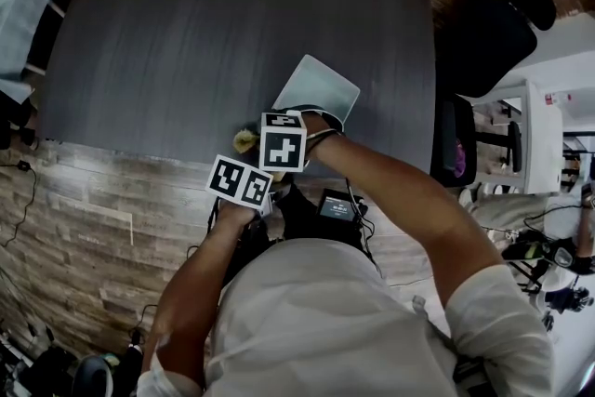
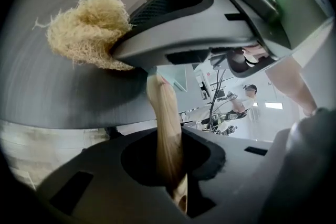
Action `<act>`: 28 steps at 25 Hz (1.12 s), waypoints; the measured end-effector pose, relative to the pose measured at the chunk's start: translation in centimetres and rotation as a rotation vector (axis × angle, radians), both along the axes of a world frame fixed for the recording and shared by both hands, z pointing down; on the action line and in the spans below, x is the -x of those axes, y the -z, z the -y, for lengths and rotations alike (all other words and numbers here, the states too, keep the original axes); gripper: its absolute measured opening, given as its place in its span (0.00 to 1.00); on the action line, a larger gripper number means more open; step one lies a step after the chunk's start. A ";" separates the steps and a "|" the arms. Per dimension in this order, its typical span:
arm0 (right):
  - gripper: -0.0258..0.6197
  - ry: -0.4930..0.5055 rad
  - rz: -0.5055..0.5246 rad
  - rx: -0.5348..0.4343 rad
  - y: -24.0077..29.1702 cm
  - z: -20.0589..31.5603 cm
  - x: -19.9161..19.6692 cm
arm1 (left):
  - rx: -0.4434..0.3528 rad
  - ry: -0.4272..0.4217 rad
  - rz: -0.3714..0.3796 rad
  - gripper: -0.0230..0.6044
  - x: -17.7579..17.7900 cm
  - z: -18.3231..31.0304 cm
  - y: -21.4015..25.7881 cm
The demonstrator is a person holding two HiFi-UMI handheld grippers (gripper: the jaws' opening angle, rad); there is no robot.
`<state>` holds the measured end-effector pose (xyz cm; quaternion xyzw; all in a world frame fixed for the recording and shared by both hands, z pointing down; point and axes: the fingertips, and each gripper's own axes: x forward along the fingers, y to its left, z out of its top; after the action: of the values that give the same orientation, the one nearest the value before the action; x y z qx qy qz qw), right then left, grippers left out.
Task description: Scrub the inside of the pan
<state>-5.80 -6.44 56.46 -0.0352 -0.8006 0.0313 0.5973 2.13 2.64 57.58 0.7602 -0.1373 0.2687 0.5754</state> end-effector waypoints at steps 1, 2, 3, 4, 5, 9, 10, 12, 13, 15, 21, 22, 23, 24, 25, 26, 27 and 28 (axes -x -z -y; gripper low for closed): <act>0.10 -0.005 -0.008 0.002 -0.1 -0.2 -0.3 | -0.003 0.008 0.001 0.14 0.0 0.2 0.0; 0.10 -0.012 -0.018 0.003 -0.3 -0.3 -0.7 | -0.006 0.018 0.002 0.14 0.0 0.4 0.0; 0.10 -0.023 -0.027 0.003 -0.4 -0.3 -1.1 | -0.008 0.030 0.002 0.14 0.1 0.6 -0.1; 0.10 -0.038 -0.032 0.003 -0.4 -0.2 -1.4 | -0.009 0.044 0.002 0.14 0.2 0.9 -0.1; 0.10 -0.058 -0.033 0.003 -0.4 0.0 -1.6 | -0.010 0.058 0.002 0.14 0.3 1.2 -0.1; 0.10 -0.126 -0.033 -0.001 0.0 0.9 -1.8 | -0.011 0.102 0.001 0.14 0.3 2.1 0.0; 0.10 -0.129 -0.035 -0.005 0.0 1.0 -1.8 | -0.010 0.109 0.001 0.13 0.2 2.2 0.0; 0.10 -0.132 -0.032 -0.014 0.0 1.1 -1.9 | -0.007 0.121 0.000 0.14 0.0 2.4 0.0; 0.10 -0.134 -0.026 -0.018 0.1 1.1 -1.9 | -0.006 0.126 0.000 0.14 -0.1 2.4 0.0; 0.10 -0.149 0.002 -0.024 0.4 1.1 -1.9 | -0.007 0.138 -0.001 0.14 -0.3 2.5 0.0; 0.10 -0.304 0.147 -0.032 2.8 2.5 -1.5 | -0.015 0.207 -0.007 0.14 -1.0 3.6 0.1; 0.10 -0.335 0.176 -0.044 3.4 2.8 -1.6 | -0.015 0.222 -0.009 0.14 -1.1 3.7 0.1; 0.11 -0.366 0.204 -0.064 4.0 3.3 -1.7 | -0.015 0.237 -0.011 0.14 -1.1 3.9 0.1; 0.10 -0.398 0.230 -0.086 4.7 3.9 -2.0 | -0.016 0.250 -0.011 0.14 -1.2 4.1 0.0; 0.11 -0.432 0.255 -0.105 5.4 4.4 -2.5 | -0.018 0.263 -0.010 0.14 -1.2 4.3 0.0; 0.11 -0.469 0.277 -0.117 6.0 4.9 -3.1 | -0.020 0.274 -0.009 0.14 -1.3 4.5 0.0; 0.11 -0.506 0.296 -0.124 6.5 5.3 -3.7 | -0.022 0.285 -0.007 0.14 -1.3 4.8 0.0; 0.11 -0.544 0.313 -0.129 7.0 5.7 -4.5 | -0.023 0.297 -0.005 0.14 -1.3 5.0 0.0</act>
<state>-1.30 -12.13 49.44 0.2136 -0.8632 0.1331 0.4377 3.44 -2.38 57.62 0.7389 -0.2498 0.1772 0.6002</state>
